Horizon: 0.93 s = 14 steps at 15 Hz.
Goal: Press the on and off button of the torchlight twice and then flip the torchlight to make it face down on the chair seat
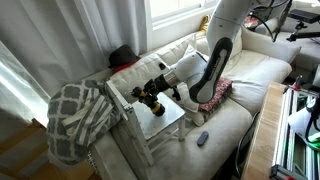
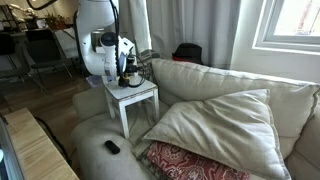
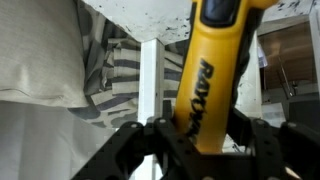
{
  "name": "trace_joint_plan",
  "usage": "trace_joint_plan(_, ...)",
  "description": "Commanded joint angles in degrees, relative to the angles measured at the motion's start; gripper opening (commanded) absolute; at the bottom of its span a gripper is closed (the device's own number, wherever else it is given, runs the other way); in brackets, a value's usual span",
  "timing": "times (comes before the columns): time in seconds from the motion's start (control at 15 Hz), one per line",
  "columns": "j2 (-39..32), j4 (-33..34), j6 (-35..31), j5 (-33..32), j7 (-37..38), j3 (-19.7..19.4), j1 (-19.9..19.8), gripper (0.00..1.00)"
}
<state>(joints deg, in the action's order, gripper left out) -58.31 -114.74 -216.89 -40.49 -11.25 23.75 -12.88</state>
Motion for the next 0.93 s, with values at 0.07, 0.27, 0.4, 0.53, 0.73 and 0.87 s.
trace_joint_plan(0.07, 0.9, 0.7, -4.8, -2.6, 6.1, -3.7, 3.2, 0.26)
trace_joint_plan(0.27, 0.9, 1.0, -7.4, -2.5, 6.8, -5.3, 4.8, 0.26)
trace_joint_plan(0.4, 0.7, 1.2, -10.4, -2.7, 7.0, -6.2, 5.7, 0.26)
trace_joint_plan(0.53, 0.7, 1.3, -13.6, -2.8, 7.1, -7.5, 6.7, 0.26)
trace_joint_plan(0.73, 0.6, 1.5, -15.2, -3.0, 7.6, -9.6, 8.4, 0.26)
trace_joint_plan(0.87, 0.3, 1.8, -15.2, -3.3, 8.0, -10.6, 9.3, 0.26)
